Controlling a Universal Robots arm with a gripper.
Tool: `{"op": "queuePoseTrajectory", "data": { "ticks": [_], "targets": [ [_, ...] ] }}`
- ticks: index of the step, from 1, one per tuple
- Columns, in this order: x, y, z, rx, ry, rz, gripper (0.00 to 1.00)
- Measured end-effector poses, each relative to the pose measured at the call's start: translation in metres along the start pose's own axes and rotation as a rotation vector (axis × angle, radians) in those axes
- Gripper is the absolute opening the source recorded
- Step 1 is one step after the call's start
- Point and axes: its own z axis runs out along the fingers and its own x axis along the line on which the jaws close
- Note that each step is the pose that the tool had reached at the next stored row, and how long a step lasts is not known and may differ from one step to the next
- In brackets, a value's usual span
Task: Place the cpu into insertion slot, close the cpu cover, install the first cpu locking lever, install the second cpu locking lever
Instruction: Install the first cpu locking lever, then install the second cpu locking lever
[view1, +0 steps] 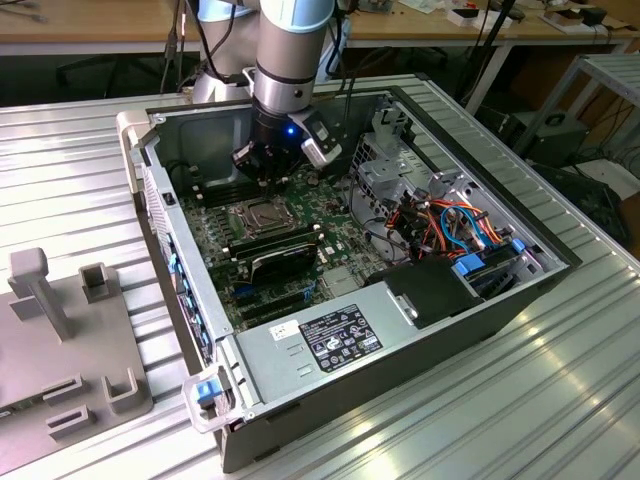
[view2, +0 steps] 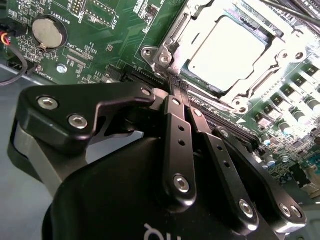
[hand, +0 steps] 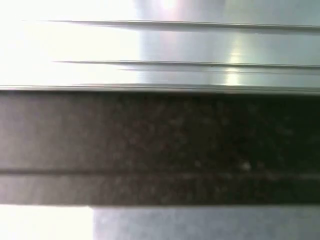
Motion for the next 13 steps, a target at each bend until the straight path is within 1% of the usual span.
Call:
{"op": "queuePoseTrajectory", "data": {
  "ticks": [3, 13],
  "targets": [
    [-0.0001, 0.0001, -0.0018, -0.0003, -0.0001, 0.000, 0.11],
    [0.0000, -0.0003, -0.0019, 0.0000, 0.0000, 0.000, 0.11]
  ]
}}
